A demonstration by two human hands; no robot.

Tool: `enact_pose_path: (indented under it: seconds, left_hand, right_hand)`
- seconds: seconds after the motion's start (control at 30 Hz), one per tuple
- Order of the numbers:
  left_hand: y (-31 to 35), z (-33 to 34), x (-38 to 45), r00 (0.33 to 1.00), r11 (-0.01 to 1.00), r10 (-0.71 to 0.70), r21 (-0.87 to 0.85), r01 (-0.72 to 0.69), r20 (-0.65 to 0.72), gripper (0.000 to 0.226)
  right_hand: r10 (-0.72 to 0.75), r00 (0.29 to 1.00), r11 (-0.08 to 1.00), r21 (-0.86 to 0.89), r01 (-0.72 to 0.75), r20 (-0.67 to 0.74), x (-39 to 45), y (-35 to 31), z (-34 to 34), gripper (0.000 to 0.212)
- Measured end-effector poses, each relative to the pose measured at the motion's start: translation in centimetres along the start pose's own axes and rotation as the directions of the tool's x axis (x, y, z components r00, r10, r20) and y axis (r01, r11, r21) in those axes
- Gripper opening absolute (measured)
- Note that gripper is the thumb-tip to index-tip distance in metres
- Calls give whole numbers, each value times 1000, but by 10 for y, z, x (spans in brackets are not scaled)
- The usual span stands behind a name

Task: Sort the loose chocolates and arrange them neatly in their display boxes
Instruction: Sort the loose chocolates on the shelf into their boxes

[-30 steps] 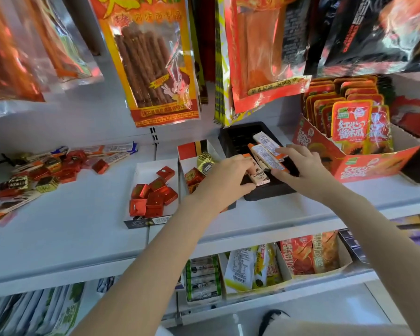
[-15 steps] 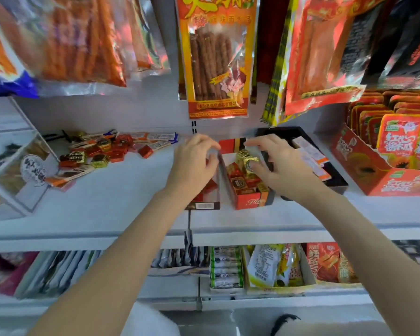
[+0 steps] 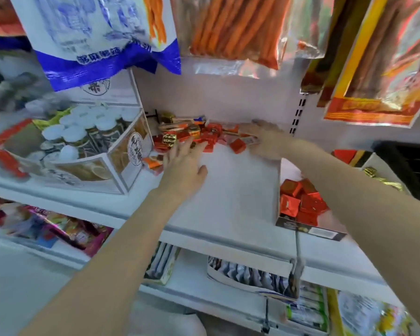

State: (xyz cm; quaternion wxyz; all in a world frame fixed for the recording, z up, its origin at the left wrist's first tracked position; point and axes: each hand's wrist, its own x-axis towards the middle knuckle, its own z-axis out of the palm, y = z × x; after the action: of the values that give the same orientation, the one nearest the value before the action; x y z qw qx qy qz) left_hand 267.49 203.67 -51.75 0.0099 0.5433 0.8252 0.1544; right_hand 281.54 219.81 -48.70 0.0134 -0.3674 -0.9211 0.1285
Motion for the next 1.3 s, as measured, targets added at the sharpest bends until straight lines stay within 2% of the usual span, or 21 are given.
enact_pose_path:
  seconds: [0.1, 0.17, 0.33, 0.53, 0.63, 0.7, 0.8, 0.87, 0.93, 1.03, 1.13, 1.23, 1.3]
  left_hand:
    - [1, 6, 15, 996, 999, -17, 46, 13, 85, 59]
    - [3, 9, 22, 992, 998, -21, 69, 13, 124, 55]
    - [2, 4, 17, 991, 993, 109, 30, -112, 82, 45]
    - [5, -12, -18, 972, 975, 182, -154, -159, 150, 27]
    - [10, -17, -35, 967, 955, 210, -241, -171, 145, 23]
    - [15, -19, -43, 969, 952, 203, -259, -162, 141, 27]
    - [21, -21, -50, 963, 950, 209, -271, -158, 171, 46]
    - [23, -23, -50, 947, 949, 237, -260, -178, 217, 54]
    - [26, -24, -50, 928, 955, 256, -219, -199, 271, 56]
    - [34, -23, -51, 914, 960, 278, -98, -260, 295, 57]
    - [49, -21, -52, 894, 935, 352, -68, -347, 277, 57]
    - [62, -20, -51, 878, 910, 405, -20, -414, 254, 42]
    - [65, -22, -51, 897, 924, 380, -39, -382, 227, 37]
  right_hand:
    - [42, 992, 995, -91, -32, 119, 18, -1, 8, 68]
    - [34, 991, 993, -113, -19, 133, 17, -4, 9, 69]
    - [-27, 990, 983, -178, 52, 140, -4, -7, 12, 64]
    - [-161, 960, 975, -112, 190, 230, -37, -25, 1, 45]
    - [-173, 972, 979, -81, 188, 157, -54, -39, -3, 23]
    - [-135, 988, 988, -71, 140, 72, -64, -45, -5, 14]
    - [-97, 993, 995, 0, 97, -65, -83, -43, -8, 7]
    - [-24, 986, 990, 136, 47, -166, -98, -36, -11, 18]
    - [55, 979, 970, 241, -6, -195, -113, -29, -14, 33]
    - [105, 969, 931, 364, -17, -225, -135, -20, -19, 38]
    - [205, 943, 873, 485, -55, -263, -155, -8, -23, 37]
    - [367, 885, 781, 612, -126, -286, -172, 7, -29, 33]
    - [460, 836, 721, 675, -156, -299, -179, 19, -34, 34]
